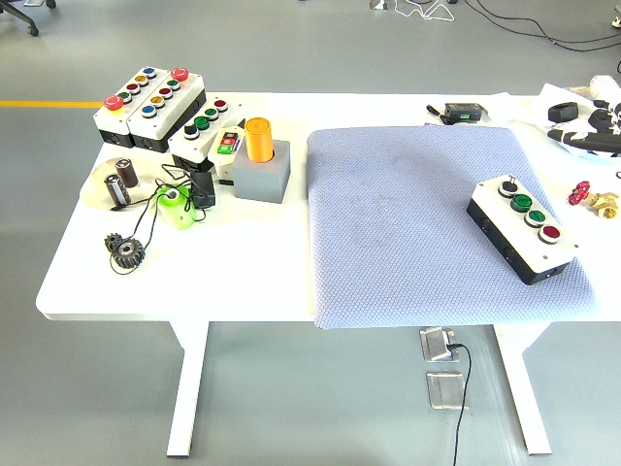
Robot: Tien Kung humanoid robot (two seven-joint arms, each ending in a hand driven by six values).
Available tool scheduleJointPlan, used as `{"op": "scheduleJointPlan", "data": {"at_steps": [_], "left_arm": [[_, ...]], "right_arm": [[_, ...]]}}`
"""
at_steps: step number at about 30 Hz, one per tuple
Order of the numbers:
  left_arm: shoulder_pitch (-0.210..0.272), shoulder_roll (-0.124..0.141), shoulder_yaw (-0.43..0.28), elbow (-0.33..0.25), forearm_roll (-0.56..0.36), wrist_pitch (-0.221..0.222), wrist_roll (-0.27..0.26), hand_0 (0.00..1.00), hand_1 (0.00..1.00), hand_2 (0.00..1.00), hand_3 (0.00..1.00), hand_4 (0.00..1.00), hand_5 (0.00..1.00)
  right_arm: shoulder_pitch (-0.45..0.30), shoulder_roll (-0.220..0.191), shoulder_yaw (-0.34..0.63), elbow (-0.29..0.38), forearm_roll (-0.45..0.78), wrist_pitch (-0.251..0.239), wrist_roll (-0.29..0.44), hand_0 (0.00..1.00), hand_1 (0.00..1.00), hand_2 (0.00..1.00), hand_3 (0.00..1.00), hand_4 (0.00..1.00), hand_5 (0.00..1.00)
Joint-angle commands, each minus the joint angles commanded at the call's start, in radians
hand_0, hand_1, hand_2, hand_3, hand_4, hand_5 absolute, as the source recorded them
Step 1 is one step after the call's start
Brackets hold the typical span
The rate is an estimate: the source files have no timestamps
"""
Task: Pick up the button,place it on the desk,press the button,press the button
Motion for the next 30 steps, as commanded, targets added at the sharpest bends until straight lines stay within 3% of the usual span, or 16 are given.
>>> {"op": "scheduleJointPlan", "data": {"at_steps": [3, 6, 9, 20, 30], "left_arm": [[-0.002, 0.0, -0.006, 0.0, 0.002, 0.001, -0.001, 0.729, 0.827, 0.858, 0.748, 0.461, 0.974], [-0.005, 0.0, -0.013, -0.003, 0.009, 0.005, 0.0, 0.729, 0.826, 0.857, 0.748, 0.458, 0.973], [-0.006, 0.0, -0.022, -0.005, 0.014, 0.004, -0.001, 0.729, 0.826, 0.857, 0.747, 0.458, 0.973], [-0.012, 0.006, -0.037, -0.006, 0.024, 0.005, -0.005, 0.728, 0.824, 0.855, 0.742, 0.458, 0.973], [-0.015, 0.006, -0.039, -0.008, 0.022, 0.009, -0.007, 0.729, 0.823, 0.855, 0.74, 0.459, 0.973]], "right_arm": [[-0.006, 0.005, -0.005, 0.025, -0.01, -0.035, -0.002, 0.998, 0.97, 0.998, 0.998, 0.956, 0.309], [-0.017, 0.021, -0.003, 0.051, -0.063, -0.134, 0.012, 0.998, 0.955, 0.998, 0.998, 0.951, 0.288], [-0.03, 0.032, 0.01, 0.074, -0.115, -0.16, -0.001, 0.998, 0.953, 0.998, 0.998, 0.951, 0.287], [-0.153, 0.092, 0.171, 0.137, -0.324, -0.102, -0.097, 0.998, 0.947, 0.998, 0.998, 0.942, 0.265], [-0.217, 0.129, 0.209, 0.127, -0.404, -0.078, -0.13, 0.998, 0.947, 0.998, 0.998, 0.945, 0.27]]}}
